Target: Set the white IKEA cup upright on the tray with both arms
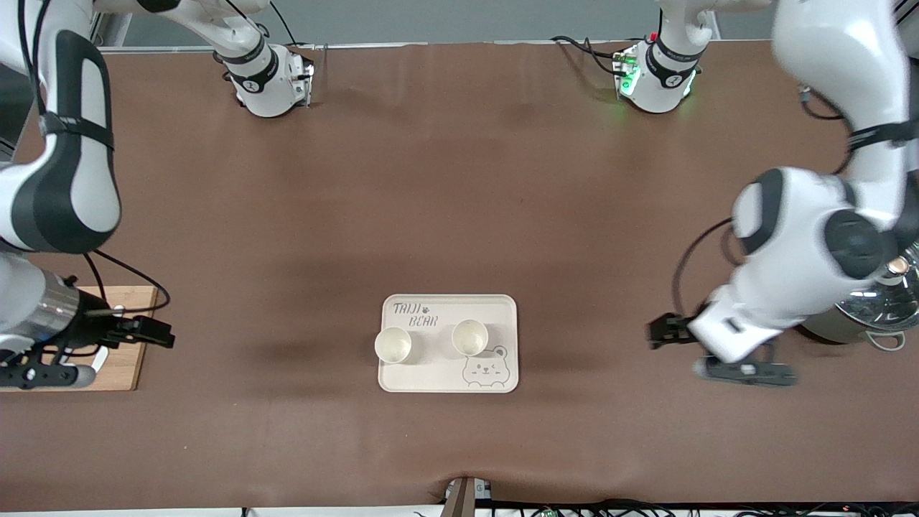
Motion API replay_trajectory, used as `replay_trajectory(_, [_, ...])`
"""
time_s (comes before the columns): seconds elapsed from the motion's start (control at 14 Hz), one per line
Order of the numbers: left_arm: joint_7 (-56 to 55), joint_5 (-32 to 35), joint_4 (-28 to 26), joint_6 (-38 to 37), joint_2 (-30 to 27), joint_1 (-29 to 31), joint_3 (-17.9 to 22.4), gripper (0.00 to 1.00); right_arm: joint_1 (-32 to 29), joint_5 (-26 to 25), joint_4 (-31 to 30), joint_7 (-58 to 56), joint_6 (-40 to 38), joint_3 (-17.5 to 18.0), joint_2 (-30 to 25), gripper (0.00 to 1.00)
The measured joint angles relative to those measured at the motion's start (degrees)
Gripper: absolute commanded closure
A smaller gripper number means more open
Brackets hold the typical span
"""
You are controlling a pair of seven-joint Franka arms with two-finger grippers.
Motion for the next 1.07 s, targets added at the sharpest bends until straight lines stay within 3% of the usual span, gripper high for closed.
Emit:
replay_trajectory(0.21, [4.5, 0.0, -0.2, -5.5, -4.0, 4.7, 0.0, 0.0, 0.0, 0.0, -6.9, 0.0, -0.1, 0.0, -7.0, 0.0])
replay_trajectory(0.71, [4.3, 0.4, -0.4, -9.4, -9.0, 7.3, 0.1, 0.0, 0.2, -0.9, -18.4, 2.1, -1.5, 0.2, -20.1, 0.0])
replay_trajectory(1.07, [4.3, 0.4, -0.5, -14.8, -12.6, 7.0, 0.5, 0.0, 0.2, -3.7, -19.5, 2.1, -6.5, 0.4, -23.4, 0.0])
